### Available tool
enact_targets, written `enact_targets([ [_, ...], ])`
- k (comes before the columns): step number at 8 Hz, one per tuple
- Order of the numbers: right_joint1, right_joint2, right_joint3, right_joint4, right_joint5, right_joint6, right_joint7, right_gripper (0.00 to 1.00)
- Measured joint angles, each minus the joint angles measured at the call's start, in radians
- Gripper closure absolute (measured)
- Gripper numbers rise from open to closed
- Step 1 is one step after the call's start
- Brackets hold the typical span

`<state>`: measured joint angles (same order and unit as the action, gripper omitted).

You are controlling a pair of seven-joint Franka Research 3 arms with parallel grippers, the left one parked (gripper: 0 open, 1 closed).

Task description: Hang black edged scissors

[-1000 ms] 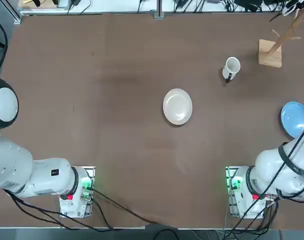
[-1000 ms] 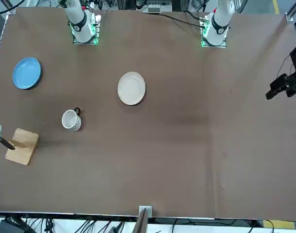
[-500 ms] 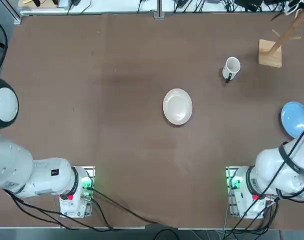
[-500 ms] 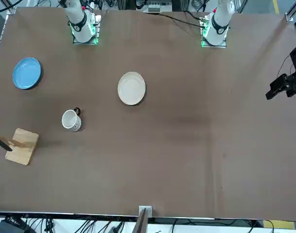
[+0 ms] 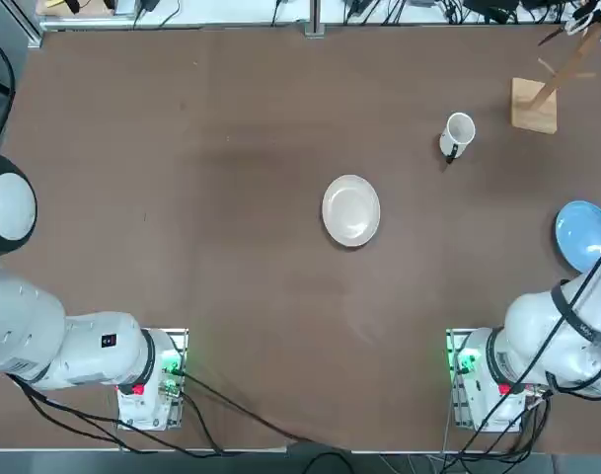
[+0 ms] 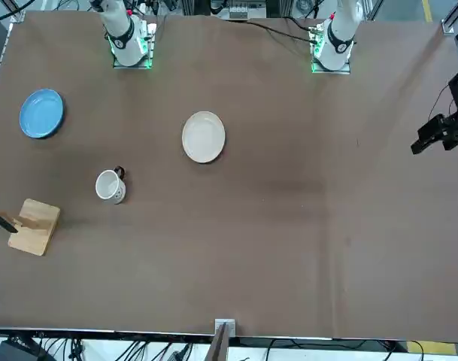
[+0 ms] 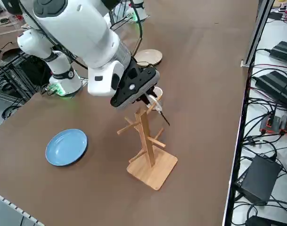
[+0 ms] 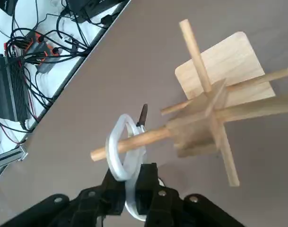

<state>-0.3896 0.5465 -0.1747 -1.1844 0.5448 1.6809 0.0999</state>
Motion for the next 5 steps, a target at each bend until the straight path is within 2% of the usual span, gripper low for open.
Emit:
enact_targets([
  [5, -0.03, 0.021, 0.0, 0.002, 0.0, 0.006, 0.0, 0.86],
])
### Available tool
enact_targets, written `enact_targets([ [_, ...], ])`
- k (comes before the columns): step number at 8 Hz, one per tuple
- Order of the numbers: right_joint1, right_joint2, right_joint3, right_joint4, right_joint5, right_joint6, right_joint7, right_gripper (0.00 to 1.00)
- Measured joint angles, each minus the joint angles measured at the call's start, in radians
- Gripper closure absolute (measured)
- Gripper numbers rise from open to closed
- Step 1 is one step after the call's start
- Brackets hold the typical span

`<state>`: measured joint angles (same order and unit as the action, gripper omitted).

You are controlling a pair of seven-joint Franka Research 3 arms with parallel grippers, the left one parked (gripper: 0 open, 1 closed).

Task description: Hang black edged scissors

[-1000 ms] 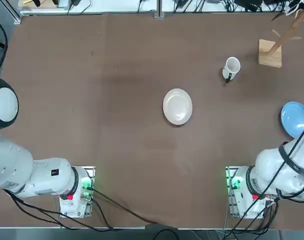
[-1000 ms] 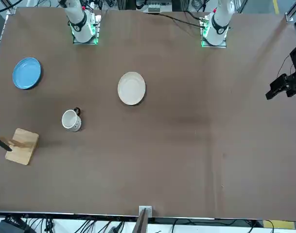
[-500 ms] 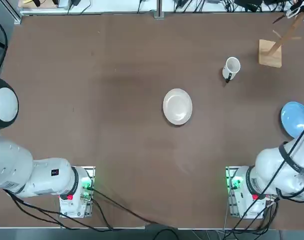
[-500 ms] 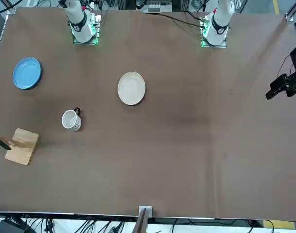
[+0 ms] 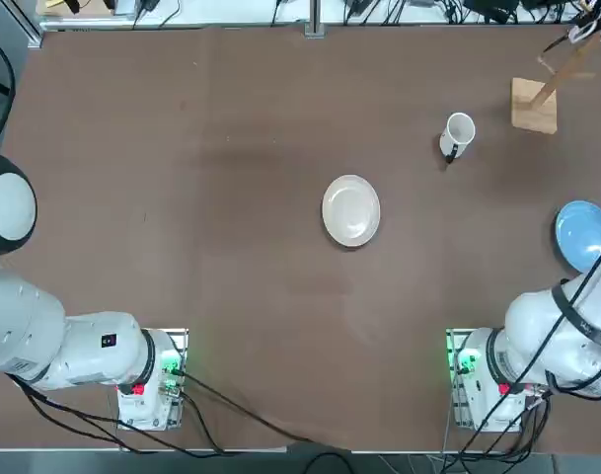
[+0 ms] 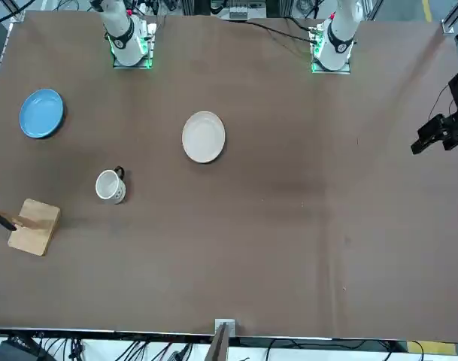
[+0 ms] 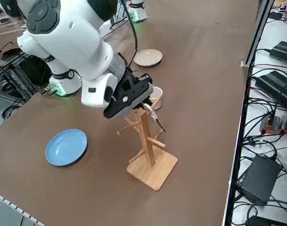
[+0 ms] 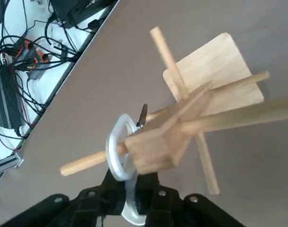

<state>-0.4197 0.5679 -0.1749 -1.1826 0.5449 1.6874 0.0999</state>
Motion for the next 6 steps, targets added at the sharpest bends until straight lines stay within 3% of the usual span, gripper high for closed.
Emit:
enact_targets([
  [3, -0.003, 0.0, 0.0, 0.003, 0.0, 0.008, 0.0, 0.85],
  [5, -0.003, 0.003, 0.0, 0.003, 0.0, 0.01, 0.0, 0.74],
  [6, -0.003, 0.004, 0.0, 0.003, 0.0, 0.016, 0.0, 0.59],
])
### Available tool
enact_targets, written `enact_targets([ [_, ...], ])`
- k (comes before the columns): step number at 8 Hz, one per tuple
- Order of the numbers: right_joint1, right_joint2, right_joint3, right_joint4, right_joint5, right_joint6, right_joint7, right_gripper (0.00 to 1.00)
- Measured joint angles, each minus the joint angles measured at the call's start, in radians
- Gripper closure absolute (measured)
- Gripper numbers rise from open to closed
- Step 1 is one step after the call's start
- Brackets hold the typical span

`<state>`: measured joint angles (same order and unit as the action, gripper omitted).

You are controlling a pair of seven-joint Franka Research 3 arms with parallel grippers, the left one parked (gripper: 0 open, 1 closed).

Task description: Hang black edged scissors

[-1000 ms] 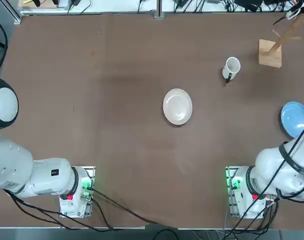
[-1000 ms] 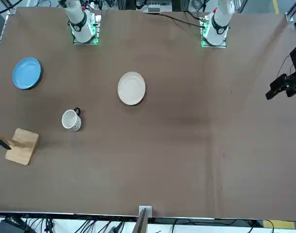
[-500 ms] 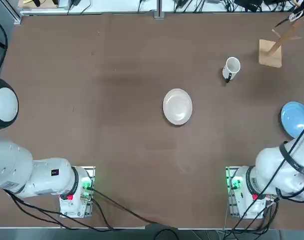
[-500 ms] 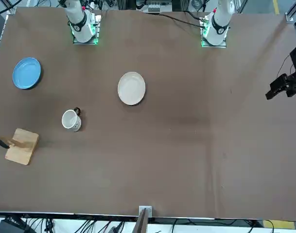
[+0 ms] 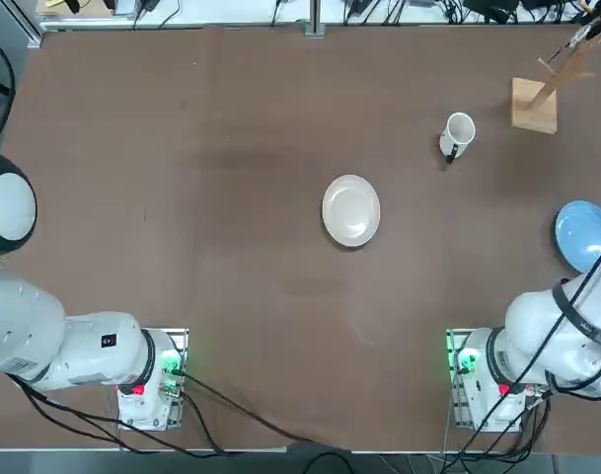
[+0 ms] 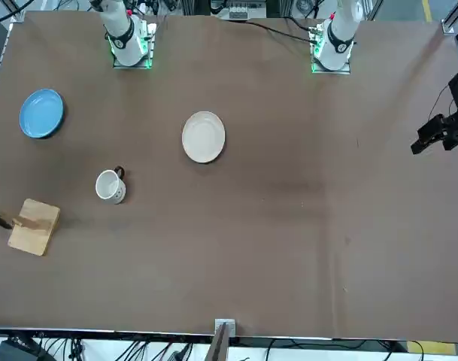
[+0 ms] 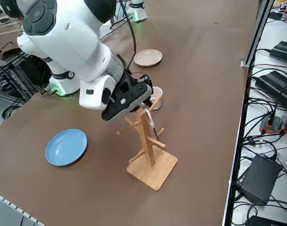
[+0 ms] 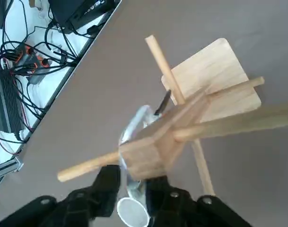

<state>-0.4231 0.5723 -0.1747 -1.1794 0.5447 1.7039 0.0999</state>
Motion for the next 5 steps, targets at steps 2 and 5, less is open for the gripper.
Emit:
enact_targets([
  [2, 0.0, 0.0, 0.0, 0.001, -0.001, 0.009, 0.0, 0.24],
  [5, 0.022, -0.002, 0.01, 0.034, -0.072, 0.0, -0.004, 0.0],
])
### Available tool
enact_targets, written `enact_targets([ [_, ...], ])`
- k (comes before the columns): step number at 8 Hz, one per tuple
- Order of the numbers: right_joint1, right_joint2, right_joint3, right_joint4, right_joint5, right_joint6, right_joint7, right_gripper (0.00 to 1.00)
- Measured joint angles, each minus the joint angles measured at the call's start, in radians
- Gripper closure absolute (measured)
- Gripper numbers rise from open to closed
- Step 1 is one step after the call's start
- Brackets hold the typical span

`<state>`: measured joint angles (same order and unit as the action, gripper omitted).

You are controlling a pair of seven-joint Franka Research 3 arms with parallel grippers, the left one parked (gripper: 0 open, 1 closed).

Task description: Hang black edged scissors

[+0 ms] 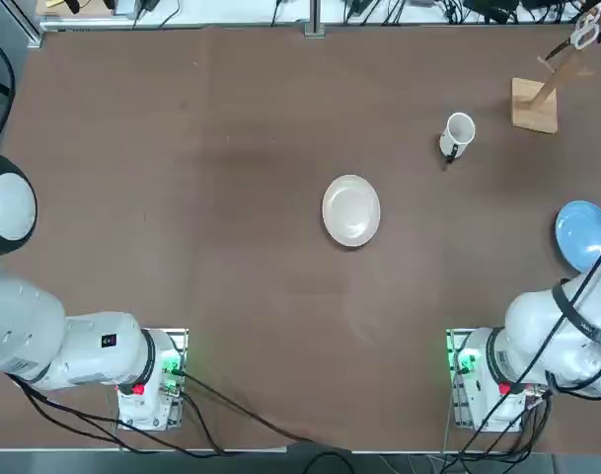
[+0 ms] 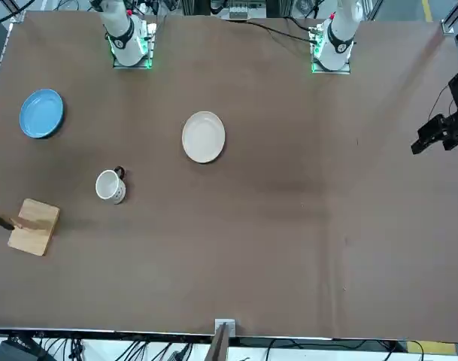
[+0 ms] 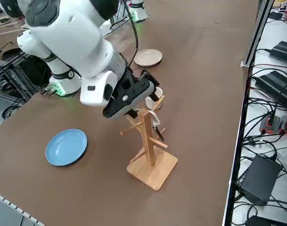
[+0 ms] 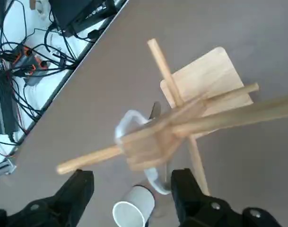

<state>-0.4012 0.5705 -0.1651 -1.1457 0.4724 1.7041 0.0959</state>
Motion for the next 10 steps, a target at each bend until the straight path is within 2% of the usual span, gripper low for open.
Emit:
enact_targets([
  [1, 0.035, -0.007, 0.007, 0.03, -0.068, -0.013, -0.001, 0.0],
  [3, 0.154, -0.055, 0.014, 0.076, -0.22, -0.053, 0.002, 0.0],
  [4, 0.218, -0.09, 0.017, 0.082, -0.306, -0.097, 0.003, 0.0],
  [6, 0.315, -0.158, 0.018, 0.081, -0.398, -0.21, -0.028, 0.0],
  [8, 0.383, -0.23, 0.019, 0.024, -0.446, -0.248, -0.043, 0.0],
  [10, 0.459, -0.319, 0.02, -0.092, -0.472, -0.249, -0.052, 0.0],
])
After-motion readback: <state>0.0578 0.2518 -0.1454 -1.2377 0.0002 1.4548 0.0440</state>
